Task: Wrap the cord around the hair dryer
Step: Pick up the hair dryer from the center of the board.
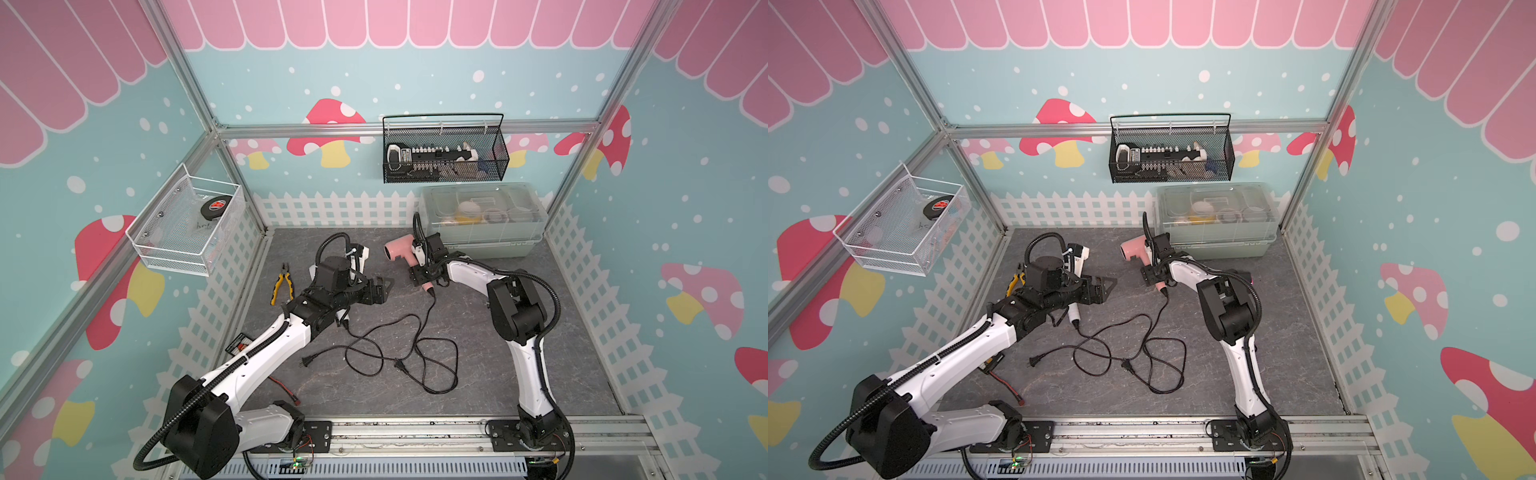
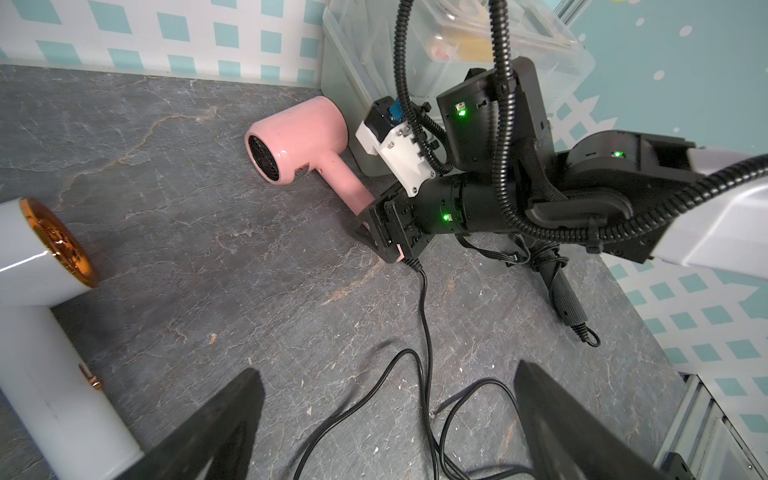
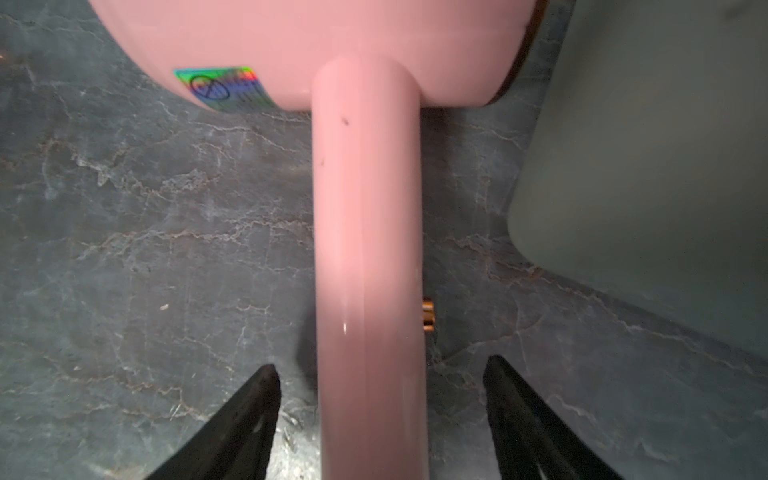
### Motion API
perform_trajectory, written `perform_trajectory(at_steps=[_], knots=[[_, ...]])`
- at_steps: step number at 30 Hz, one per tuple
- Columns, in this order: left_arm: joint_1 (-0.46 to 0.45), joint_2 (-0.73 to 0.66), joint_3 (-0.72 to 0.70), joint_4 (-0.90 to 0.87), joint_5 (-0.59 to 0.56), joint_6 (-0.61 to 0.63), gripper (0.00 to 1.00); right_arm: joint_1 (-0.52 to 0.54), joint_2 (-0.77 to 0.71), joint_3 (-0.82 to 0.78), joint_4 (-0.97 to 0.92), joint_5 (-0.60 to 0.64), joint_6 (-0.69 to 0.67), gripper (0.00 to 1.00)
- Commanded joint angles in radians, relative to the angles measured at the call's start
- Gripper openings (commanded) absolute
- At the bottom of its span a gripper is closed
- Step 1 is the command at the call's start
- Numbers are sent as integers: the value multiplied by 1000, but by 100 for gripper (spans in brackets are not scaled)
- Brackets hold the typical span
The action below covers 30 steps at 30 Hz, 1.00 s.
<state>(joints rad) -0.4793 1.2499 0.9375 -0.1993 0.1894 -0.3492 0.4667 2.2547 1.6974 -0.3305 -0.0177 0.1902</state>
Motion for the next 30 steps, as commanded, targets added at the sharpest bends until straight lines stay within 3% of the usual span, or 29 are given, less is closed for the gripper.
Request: perform_trajectory(at_steps=[1, 6, 10, 17, 19, 30], knots=[[7, -11, 0, -11, -15, -12, 94, 8, 41, 53, -24, -4, -10, 76], [10, -11, 0, -10, -15, -11, 94, 10, 92, 116, -71, -13, -16, 71], [11, -9, 0, -11, -14, -10, 94, 13, 128, 145, -99, -14, -23, 60], [14, -5, 4, -11, -8, -11, 94, 21, 161, 174, -137, -24, -48, 18], [15, -5, 4, -11, -8, -12, 94, 23, 161, 173, -139, -47, -56, 2], [15, -5, 14, -11, -17, -13, 94, 29, 135, 205, -124, -158, -139, 0]])
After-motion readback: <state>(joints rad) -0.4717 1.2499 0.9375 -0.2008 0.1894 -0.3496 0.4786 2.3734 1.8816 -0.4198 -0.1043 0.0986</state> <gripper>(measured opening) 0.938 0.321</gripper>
